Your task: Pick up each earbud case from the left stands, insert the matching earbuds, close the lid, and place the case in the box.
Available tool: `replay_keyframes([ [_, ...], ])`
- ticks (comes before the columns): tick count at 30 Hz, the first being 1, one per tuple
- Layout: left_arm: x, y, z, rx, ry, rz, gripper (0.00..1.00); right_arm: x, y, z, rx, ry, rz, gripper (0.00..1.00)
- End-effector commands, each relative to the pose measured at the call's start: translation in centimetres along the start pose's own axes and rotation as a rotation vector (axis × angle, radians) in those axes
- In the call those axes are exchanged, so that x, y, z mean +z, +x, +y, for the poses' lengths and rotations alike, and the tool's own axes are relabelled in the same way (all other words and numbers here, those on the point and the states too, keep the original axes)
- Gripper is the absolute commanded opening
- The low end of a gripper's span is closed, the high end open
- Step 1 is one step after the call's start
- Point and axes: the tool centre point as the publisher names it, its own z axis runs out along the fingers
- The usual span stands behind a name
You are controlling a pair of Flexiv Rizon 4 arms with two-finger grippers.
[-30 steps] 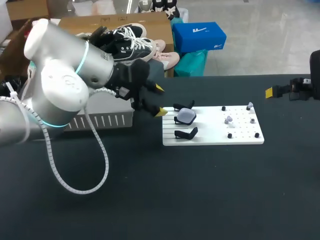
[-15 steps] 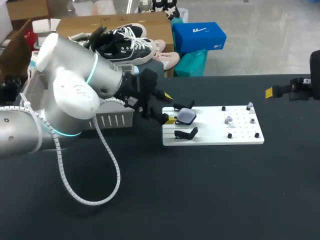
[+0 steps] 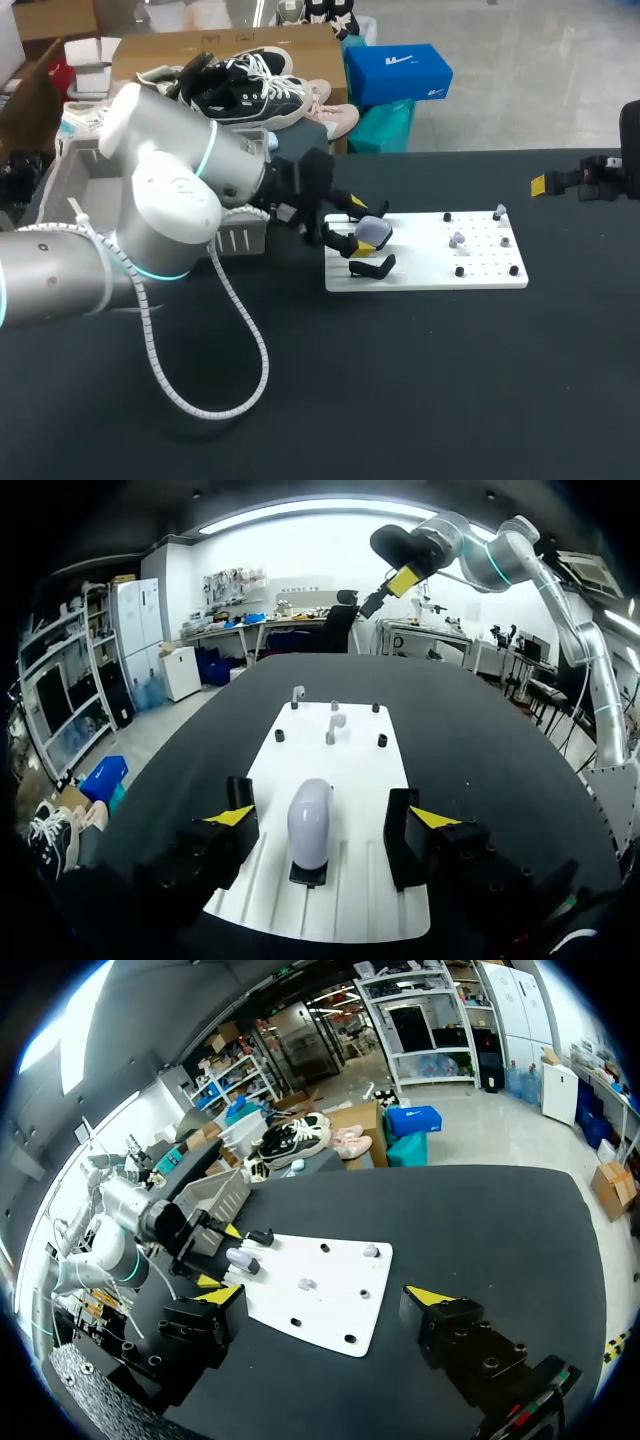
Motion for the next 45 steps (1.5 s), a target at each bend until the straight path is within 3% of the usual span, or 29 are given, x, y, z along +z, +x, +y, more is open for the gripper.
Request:
replay_keyframes([
  [1,0.0,0.2,0.2,-0.001,-0.004,-0.006,1.0,0.0,0.0,0.0,-0.001,0.0,0.001,1.0],
  [14,0.3,0.9,0.5,-0.025,-0.009,-0.003,1.0,0.0,0.0,0.0,-0.001,0.0,0.001,1.0],
  [21,0.4,1.1,0.8,-0.034,-0.013,-0.006,0.9,0.0,0.0,0.0,-0.001,0.0,0.001,1.0],
  [24,0.5,1.3,0.8,-0.034,-0.013,-0.002,0.78,0.0,0.0,0.0,-0.001,0.0,0.001,1.0],
  [31,0.6,1.4,1.1,-0.04,-0.013,0.003,0.8,0.0,0.0,0.0,-0.001,0.0,0.001,1.0],
  [45,0.7,1.2,1.3,-0.03,-0.006,0.002,0.58,0.0,0.0,0.0,-0.001,0.0,0.001,1.0],
])
